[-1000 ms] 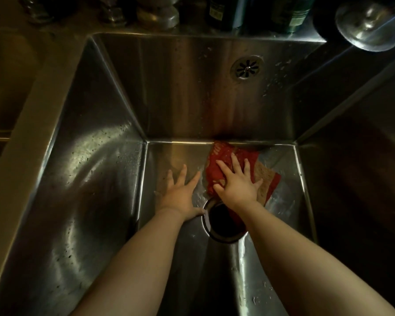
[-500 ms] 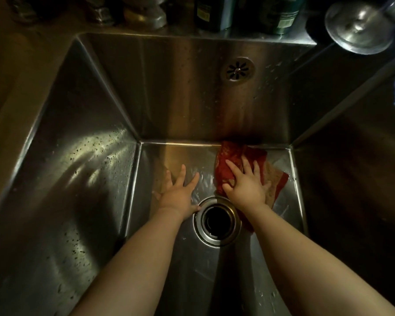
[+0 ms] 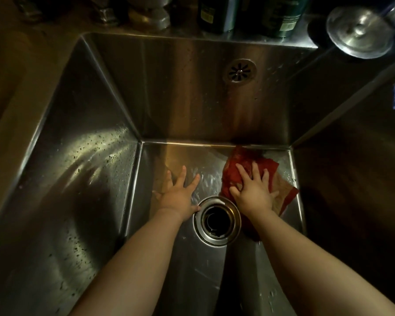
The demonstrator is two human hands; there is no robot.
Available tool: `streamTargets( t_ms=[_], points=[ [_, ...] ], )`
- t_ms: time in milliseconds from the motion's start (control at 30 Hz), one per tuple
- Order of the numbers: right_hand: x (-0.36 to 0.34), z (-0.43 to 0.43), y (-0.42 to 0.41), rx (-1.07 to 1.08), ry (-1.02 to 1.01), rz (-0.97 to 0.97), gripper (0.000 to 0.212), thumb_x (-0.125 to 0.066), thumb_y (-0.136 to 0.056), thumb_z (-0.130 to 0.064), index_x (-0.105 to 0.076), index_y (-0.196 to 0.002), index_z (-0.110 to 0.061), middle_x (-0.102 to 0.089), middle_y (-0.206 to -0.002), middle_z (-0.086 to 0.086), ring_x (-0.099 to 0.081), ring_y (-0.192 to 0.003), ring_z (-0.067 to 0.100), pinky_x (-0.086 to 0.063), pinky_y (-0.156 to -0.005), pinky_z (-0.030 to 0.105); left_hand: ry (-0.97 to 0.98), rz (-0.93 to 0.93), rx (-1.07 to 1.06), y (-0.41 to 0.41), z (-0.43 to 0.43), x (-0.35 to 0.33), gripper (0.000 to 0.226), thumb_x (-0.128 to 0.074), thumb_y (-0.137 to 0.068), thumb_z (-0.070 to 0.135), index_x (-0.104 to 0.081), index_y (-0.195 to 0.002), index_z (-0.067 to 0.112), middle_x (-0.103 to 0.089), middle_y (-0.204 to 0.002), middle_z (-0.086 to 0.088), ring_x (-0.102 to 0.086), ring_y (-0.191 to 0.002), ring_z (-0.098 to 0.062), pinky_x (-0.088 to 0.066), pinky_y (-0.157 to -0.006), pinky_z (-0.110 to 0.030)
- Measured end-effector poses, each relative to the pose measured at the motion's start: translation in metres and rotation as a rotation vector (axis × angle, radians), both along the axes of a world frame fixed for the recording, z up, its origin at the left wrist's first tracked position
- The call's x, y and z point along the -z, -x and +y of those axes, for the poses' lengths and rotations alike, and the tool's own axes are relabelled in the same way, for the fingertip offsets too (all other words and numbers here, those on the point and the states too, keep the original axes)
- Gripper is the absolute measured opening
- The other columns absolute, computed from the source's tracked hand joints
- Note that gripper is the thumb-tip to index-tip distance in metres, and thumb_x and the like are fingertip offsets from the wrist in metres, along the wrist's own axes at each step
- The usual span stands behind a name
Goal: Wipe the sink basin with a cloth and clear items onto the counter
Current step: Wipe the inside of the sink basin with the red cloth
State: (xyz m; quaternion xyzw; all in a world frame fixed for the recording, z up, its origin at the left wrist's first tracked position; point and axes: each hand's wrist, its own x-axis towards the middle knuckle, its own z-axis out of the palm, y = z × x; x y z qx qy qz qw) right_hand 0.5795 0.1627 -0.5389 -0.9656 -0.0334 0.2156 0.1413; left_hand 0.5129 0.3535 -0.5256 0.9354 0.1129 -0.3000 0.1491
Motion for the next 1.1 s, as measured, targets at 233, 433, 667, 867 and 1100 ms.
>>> streamTargets(
  t_ms=[233, 433, 667, 867, 1100],
  points=[
    [-0.002, -0.015, -0.040, -0.053, 0.014, -0.039, 0.073, -0.055, -0.080, -0.055, -0.018, -0.142, -0.049, 0.000, -0.158, -0.006, 0.007, -0.142, 0.029, -0.015, -0.107, 0.068, 0.001, -0.021, 0.006, 0.000, 0.001, 0.003, 0.089, -0.062, -0.082, 0.051, 0.003, -0.143, 0.051, 0.023, -0.155, 0.011, 0.024, -0.140, -0.034, -0.011, -0.102, -0.073],
    [-0.005, -0.013, -0.031, -0.004, 0.067, -0.086, 0.079, -0.057, -0.073, -0.062, -0.021, -0.142, -0.047, -0.005, -0.156, -0.008, 0.002, -0.142, 0.028, -0.016, -0.107, 0.066, -0.017, -0.015, 0.019, 0.001, 0.000, 0.003, 0.090, -0.061, -0.082, 0.053, 0.005, -0.143, 0.051, 0.025, -0.154, 0.011, 0.023, -0.140, -0.034, -0.012, -0.102, -0.073],
    [-0.011, -0.015, 0.002, -0.061, 0.037, -0.059, 0.077, -0.058, -0.074, -0.059, -0.022, -0.141, -0.046, -0.007, -0.155, -0.009, -0.002, -0.142, 0.028, -0.026, -0.101, 0.063, -0.053, -0.050, 0.061, 0.007, 0.002, 0.005, 0.086, -0.053, -0.085, 0.058, 0.010, -0.142, 0.050, 0.024, -0.154, 0.009, 0.021, -0.141, -0.034, -0.014, -0.103, -0.071],
    [-0.012, -0.018, 0.030, -0.091, 0.026, -0.059, 0.072, -0.058, -0.078, -0.056, -0.024, -0.141, -0.046, -0.008, -0.155, -0.010, -0.002, -0.143, 0.024, -0.025, -0.104, 0.059, -0.081, -0.118, 0.109, 0.039, 0.005, 0.010, 0.069, -0.036, -0.093, 0.055, 0.009, -0.144, 0.044, 0.020, -0.156, 0.007, 0.016, -0.143, -0.029, -0.013, -0.108, -0.064],
    [-0.016, 0.002, 0.033, 0.059, -0.099, -0.151, 0.051, -0.055, -0.089, -0.035, -0.040, -0.138, -0.031, -0.027, -0.151, -0.001, -0.014, -0.140, 0.027, -0.025, -0.103, 0.060, -0.063, -0.091, 0.170, 0.057, 0.020, 0.007, 0.069, -0.039, -0.093, 0.053, 0.007, -0.144, 0.048, 0.018, -0.156, 0.009, 0.015, -0.144, -0.023, -0.007, -0.108, -0.066]
  ],
)
